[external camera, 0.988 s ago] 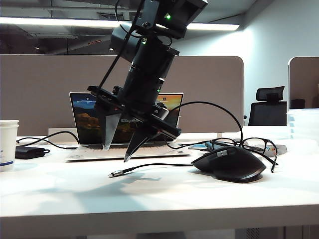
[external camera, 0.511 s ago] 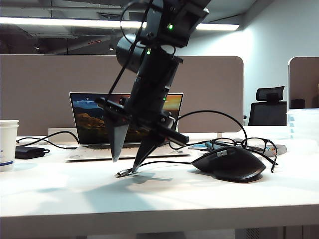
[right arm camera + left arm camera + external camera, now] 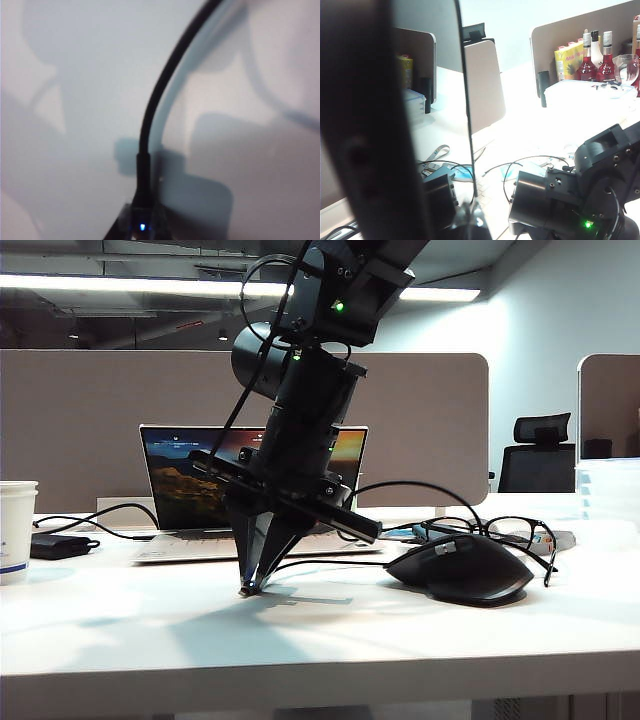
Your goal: Pick up the black phone, pick up the charger plug, insert the charger plug into the phone's charging port, and finally place the connected phone back on the desk.
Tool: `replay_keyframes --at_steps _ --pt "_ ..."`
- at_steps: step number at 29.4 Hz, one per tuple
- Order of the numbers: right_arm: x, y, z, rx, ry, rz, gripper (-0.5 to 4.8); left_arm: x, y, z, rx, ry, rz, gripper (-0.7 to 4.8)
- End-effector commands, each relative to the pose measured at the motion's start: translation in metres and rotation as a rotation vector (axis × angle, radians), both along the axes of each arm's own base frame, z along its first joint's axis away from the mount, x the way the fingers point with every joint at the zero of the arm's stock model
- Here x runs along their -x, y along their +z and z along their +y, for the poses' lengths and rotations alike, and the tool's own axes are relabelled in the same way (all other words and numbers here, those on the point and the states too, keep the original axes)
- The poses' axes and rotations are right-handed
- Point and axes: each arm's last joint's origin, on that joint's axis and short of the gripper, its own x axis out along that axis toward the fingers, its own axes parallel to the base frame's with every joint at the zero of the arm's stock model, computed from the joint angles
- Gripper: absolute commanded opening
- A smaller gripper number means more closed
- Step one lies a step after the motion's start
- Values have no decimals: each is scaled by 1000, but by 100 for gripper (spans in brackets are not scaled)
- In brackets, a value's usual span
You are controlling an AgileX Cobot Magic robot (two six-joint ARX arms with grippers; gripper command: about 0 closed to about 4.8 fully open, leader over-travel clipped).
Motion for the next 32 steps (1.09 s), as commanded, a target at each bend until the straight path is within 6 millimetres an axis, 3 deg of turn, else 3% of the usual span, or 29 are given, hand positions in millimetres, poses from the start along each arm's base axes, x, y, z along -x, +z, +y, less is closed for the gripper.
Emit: replay_keyframes --at_steps 1,10,20,24,26,30,32 --pt "1 -4 -1 33 54 -4 -9 2 9 1 27 -3 -58 -6" --pt "-1 4 -11 49 275 -32 -8 2 8 1 27 -1 -58 -6" --pt "-3 35 -34 76 578 -152 -8 2 8 1 29 -1 -56 -6" --pt "-4 41 -37 67 593 -176 -6 2 8 1 29 -2 -56 -6" --pt "-5 42 -37 25 554 -152 28 2 8 1 29 -2 -56 -6" --pt "-7 40 -32 -47 482 -130 176 2 8 1 30 -2 -56 -6" --pt "-8 41 -29 -61 460 -144 190 2 8 1 30 -2 -56 -6"
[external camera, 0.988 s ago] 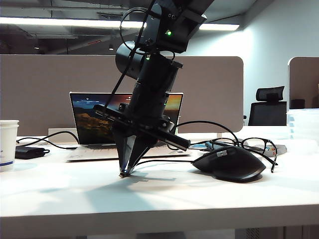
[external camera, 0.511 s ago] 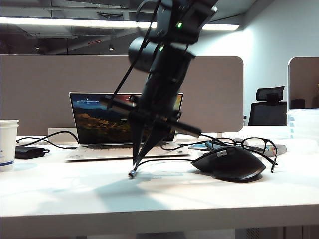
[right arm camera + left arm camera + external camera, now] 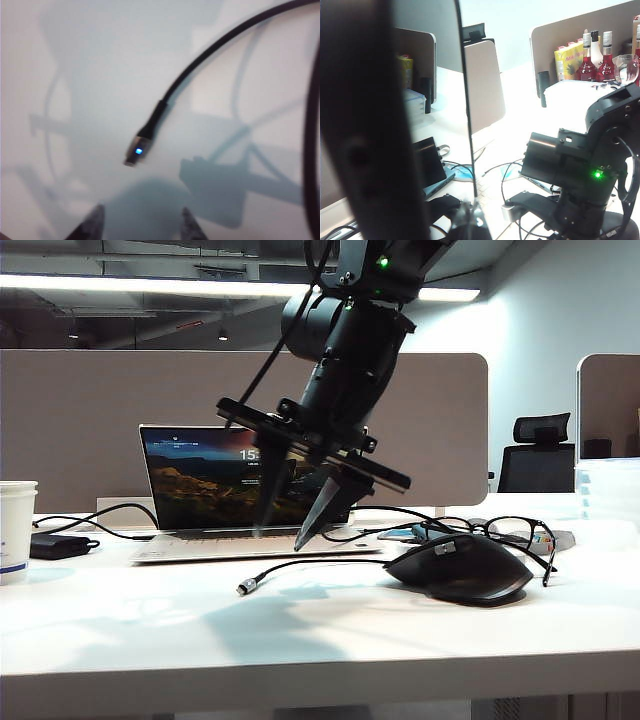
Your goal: Pick up the black phone, pick up the charger plug, insert the charger plug into the phone's charging port, and finally place the connected phone back on the desk.
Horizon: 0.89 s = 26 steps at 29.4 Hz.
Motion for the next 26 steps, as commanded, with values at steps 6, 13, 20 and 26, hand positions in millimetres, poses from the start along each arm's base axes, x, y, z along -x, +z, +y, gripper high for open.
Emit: replay_keyframes --at_steps 6,13,20,26 --pt "-5 1 13 -52 -108 -69 190 2 9 1 39 -7 -50 -6" --pt "-4 -12 20 -12 -178 -50 224 3 9 1 48 -9 -44 -6" --pt "0 -18 26 18 -172 -60 223 3 9 1 51 -13 -43 -6" --pt "5 -27 33 61 -159 -67 222 3 10 1 56 -13 -54 -6"
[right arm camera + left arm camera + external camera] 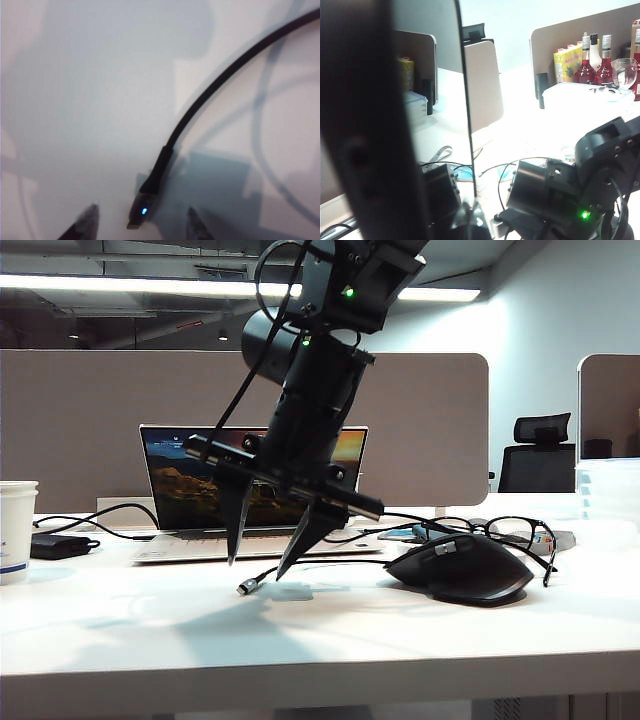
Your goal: Pick up the black phone, pick up the charger plug, insert the charger plug into the phone's charging port, and finally place the connected phone back on the desk.
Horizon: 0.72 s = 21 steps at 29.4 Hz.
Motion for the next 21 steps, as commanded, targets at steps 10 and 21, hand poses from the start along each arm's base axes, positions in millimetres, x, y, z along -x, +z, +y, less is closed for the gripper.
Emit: replay_keyframes --at_steps 10,21 --pt "7 -10 9 83 28 -37 73 3 11 1 41 -8 -83 -6" --pt "8 -13 4 102 126 -1 -9 3 11 1 41 -8 -83 -6"
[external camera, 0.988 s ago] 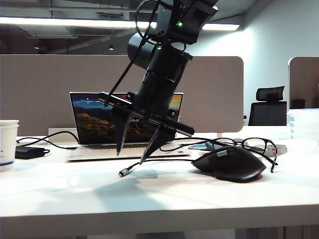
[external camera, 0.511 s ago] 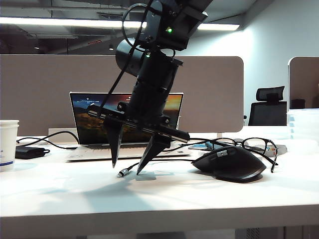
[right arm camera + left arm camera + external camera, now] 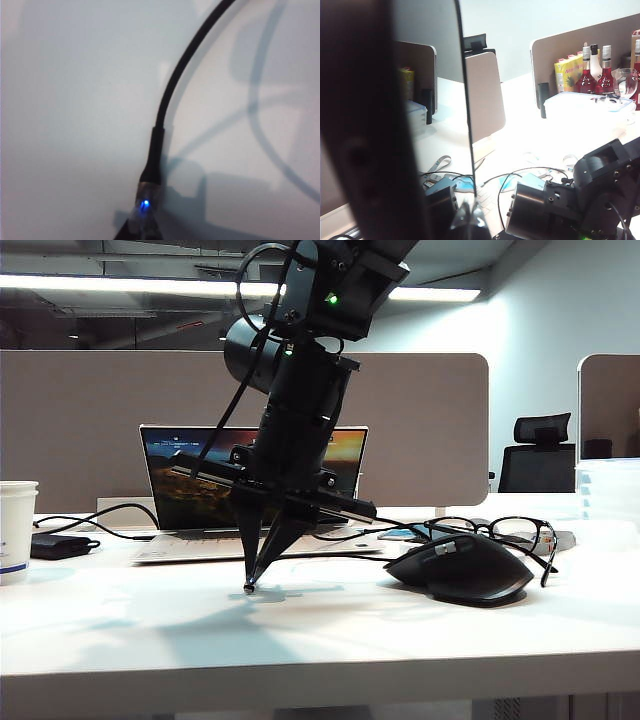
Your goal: Pick up the black phone, pick up the charger plug, insert the charger plug into the phone's charging port, and finally place the connected phone back on the desk.
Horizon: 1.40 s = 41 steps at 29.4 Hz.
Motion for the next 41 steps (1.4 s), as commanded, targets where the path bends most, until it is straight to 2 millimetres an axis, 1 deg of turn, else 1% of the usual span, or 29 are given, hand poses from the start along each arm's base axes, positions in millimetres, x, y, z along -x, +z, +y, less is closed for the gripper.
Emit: replay_keyframes --at_steps 1,3,11,12,15,16,17,18,19,20,24,28,30,35,41 --pt "1 -2 -8 19 70 48 -9 3 8 1 26 -7 -49 -6" --pt "2 2 -9 2 99 58 -9 3 8 1 26 -7 -48 -6" --pt "-3 36 -32 -92 199 53 -9 3 7 1 24 -7 -45 -6" --pt "-4 42 -38 -106 207 50 -9 3 7 1 23 -7 -44 -6" --pt "-7 49 -46 -113 187 50 -8 3 7 1 23 -7 -44 -6" --pt "-8 50 -48 -118 174 51 14 3 7 1 23 -7 -44 -6" --pt "-9 50 -48 -122 172 46 65 3 7 1 24 -7 -43 -6" --pt "-10 50 -47 -129 172 36 151 3 7 1 23 -7 -43 -6" --pt "-10 51 -46 -134 172 29 206 3 7 1 24 -7 -44 -6" --pt "-10 51 -45 -137 165 18 223 3 7 1 24 -7 -45 -6" --pt "-8 51 -31 -151 118 -26 220 3 7 1 24 -7 -45 -6" --pt "-5 48 -19 -124 109 -101 220 3 7 1 36 -10 -37 -6" --pt "-4 43 -15 -98 104 -110 204 3 7 1 40 -11 -34 -6" --pt "-6 26 -13 -70 43 -48 202 3 7 1 42 -17 -32 -6" --pt "-7 22 -12 -56 35 -52 198 3 7 0 42 -34 -31 -6"
